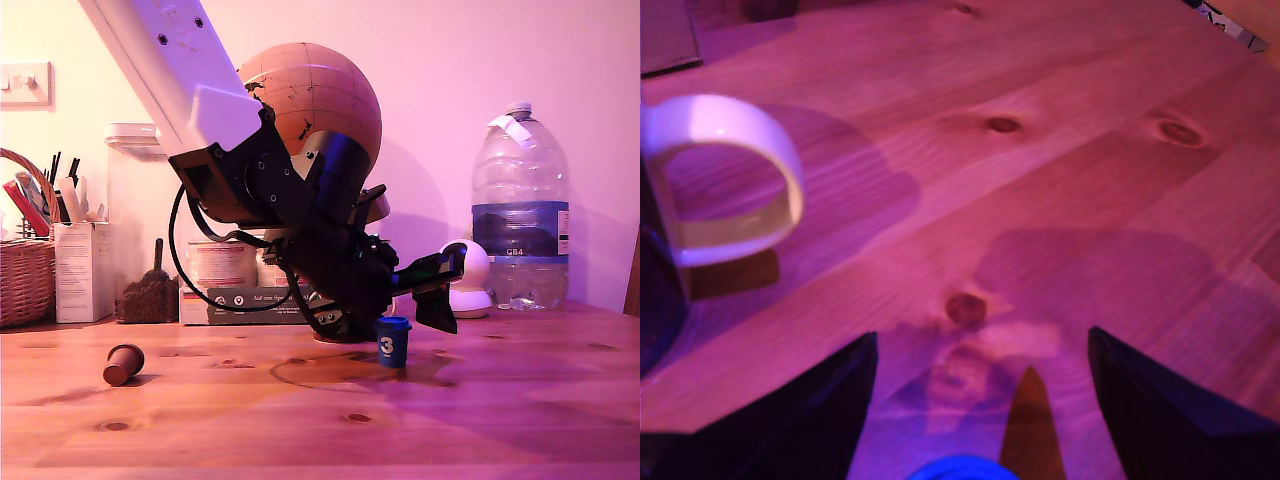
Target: Pick up the coffee capsules from the table one by one and drop them inside the nearest coffee cup
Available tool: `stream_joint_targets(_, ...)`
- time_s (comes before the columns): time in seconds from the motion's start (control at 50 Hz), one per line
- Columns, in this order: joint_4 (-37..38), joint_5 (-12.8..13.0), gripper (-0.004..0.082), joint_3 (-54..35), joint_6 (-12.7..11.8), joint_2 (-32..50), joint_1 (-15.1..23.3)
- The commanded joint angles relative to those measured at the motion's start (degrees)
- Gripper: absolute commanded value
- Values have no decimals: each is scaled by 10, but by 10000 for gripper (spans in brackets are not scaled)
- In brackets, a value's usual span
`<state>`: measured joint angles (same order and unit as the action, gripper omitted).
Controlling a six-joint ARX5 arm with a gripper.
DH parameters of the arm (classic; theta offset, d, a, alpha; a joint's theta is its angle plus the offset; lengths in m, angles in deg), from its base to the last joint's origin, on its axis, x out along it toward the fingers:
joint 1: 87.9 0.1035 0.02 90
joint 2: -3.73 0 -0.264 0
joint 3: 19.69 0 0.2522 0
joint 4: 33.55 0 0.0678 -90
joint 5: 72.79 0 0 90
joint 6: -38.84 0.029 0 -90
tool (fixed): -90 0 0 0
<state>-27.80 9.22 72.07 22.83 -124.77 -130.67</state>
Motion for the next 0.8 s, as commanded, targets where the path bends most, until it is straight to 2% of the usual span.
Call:
stream_joint_targets(0.0,6,3,573,5,6,28,-1)
stream_joint_targets(0.28,29,4,573,5,11,28,-3)
stream_joint_targets(0.44,34,10,573,4,28,28,-8)
stream_joint_targets(0.64,86,12,573,-25,30,31,-10)
stream_joint_targets(0.78,100,30,573,-45,39,43,-11)
